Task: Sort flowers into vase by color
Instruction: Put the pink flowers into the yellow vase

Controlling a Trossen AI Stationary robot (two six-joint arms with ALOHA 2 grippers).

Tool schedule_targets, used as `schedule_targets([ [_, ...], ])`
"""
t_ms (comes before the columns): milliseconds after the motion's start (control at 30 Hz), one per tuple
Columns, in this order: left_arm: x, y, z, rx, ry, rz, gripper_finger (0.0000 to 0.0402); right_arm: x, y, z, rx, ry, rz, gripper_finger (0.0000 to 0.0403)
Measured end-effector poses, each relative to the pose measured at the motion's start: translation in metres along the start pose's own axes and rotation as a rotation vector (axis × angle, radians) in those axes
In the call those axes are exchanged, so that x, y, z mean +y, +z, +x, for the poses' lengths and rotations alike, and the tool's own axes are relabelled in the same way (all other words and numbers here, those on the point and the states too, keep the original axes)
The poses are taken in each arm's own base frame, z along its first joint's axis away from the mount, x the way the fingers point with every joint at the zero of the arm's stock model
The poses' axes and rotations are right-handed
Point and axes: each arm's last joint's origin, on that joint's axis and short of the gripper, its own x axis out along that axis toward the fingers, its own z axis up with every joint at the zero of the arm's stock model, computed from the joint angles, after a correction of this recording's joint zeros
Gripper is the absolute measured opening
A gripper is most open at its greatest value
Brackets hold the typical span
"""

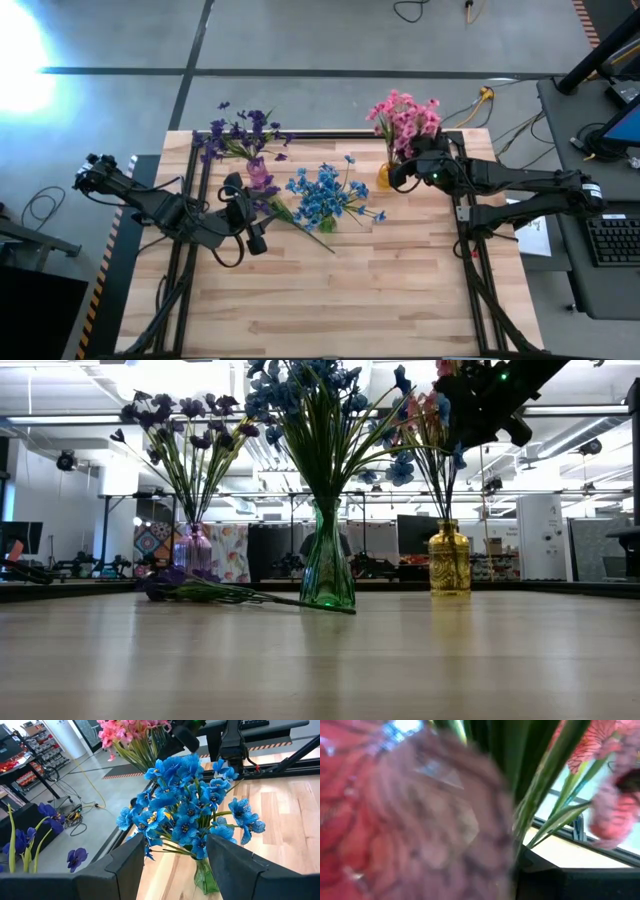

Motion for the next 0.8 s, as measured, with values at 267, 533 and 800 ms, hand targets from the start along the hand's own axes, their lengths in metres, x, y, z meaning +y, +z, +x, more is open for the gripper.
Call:
schedule_targets([
  [267, 0.000, 0.000, 0.000, 0.000, 0.000, 0.000, 0.0197, 0.001, -0.004, 0.005, 0.015, -0.038, -0.022, 0.0012],
  [533, 0.000, 0.000, 0.000, 0.000, 0.000, 0.000, 0.0197, 0.007, -0.010, 0.015, 0.052, -0.063, -0.096, 0.0012],
  [800, 0.000, 0.000, 0.000, 0.000, 0.000, 0.000, 0.0197, 0.013, -0.017, 0.027, 0.090, -0.087, -0.151, 0.0012],
])
